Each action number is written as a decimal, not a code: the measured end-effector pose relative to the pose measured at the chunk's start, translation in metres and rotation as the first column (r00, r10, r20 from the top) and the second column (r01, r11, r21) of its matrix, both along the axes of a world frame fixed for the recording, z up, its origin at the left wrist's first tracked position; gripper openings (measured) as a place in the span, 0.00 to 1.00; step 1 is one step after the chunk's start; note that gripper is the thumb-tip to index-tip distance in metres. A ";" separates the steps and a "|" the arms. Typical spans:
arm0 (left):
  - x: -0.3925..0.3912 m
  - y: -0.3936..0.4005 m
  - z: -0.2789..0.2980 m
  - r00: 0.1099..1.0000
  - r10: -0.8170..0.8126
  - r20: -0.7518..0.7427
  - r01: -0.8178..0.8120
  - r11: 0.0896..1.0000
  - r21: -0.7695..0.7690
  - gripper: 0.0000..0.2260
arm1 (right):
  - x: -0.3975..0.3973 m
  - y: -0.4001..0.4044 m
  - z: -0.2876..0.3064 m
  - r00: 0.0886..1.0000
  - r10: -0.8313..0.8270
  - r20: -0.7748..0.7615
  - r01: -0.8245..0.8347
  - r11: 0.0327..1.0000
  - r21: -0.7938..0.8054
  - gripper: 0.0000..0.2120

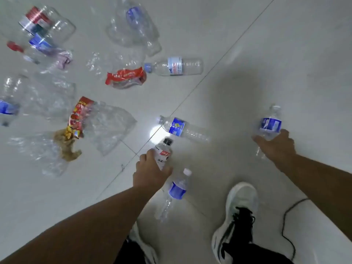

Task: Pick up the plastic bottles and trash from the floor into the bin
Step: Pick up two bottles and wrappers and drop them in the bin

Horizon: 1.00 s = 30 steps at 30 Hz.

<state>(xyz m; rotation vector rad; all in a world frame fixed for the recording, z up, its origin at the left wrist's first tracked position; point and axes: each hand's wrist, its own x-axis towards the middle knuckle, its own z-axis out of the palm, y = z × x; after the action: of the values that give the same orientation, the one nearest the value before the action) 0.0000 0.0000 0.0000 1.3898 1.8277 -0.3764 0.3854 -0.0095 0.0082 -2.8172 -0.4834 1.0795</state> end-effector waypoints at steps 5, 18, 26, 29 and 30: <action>-0.015 -0.028 -0.044 0.998 0.040 -0.049 -0.037 0.997 0.065 0.35 | -0.004 -0.006 -0.055 0.996 -0.085 0.021 0.083 0.993 0.088 0.42; -0.101 0.008 0.175 0.920 0.392 0.005 -0.385 0.899 0.209 0.31 | -0.145 0.055 0.153 0.895 0.385 -0.224 -0.341 0.916 0.213 0.28; -0.183 0.004 0.314 0.810 0.575 0.120 -0.578 0.744 0.335 0.32 | -0.256 0.103 0.294 0.755 0.539 -0.373 -0.443 0.839 0.316 0.19; -0.213 -0.008 0.330 0.764 0.615 0.196 -0.642 0.695 0.323 0.32 | -0.293 0.104 0.316 0.714 0.579 -0.394 -0.483 0.815 0.321 0.21; -0.223 -0.010 0.331 0.750 0.629 0.208 -0.660 0.683 0.314 0.33 | -0.305 0.103 0.318 0.710 0.580 -0.399 -0.488 0.814 0.315 0.22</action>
<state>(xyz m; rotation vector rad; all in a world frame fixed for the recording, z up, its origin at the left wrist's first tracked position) -0.2231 -0.0096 0.3309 0.8564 2.2487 0.4185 0.0807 0.0936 0.3263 -2.1480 -1.3160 1.6607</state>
